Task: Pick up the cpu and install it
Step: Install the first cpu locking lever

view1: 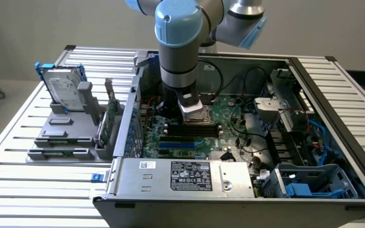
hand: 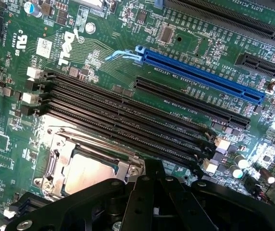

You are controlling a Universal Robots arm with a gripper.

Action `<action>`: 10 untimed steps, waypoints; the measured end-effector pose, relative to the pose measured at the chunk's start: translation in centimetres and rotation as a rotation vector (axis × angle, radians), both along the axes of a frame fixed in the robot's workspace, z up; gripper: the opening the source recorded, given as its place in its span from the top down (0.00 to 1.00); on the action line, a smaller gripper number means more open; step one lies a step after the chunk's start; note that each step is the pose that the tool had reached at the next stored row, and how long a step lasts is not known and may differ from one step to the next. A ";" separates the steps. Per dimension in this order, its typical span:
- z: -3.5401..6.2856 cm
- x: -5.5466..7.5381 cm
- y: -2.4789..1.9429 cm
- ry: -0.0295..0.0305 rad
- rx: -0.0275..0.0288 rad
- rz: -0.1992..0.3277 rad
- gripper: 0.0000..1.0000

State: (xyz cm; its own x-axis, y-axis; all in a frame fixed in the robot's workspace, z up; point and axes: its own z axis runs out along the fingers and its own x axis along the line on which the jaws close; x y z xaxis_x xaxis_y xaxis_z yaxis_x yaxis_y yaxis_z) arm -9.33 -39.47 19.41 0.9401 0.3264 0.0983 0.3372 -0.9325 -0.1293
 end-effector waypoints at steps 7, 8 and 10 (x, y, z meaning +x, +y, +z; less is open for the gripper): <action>0.23 0.0 0.02 0.0002 -0.0001 0.000 0.89; 0.28 0.0 0.02 0.0003 -0.0003 0.000 0.89; 0.36 0.0 0.04 0.0004 -0.0003 0.000 0.89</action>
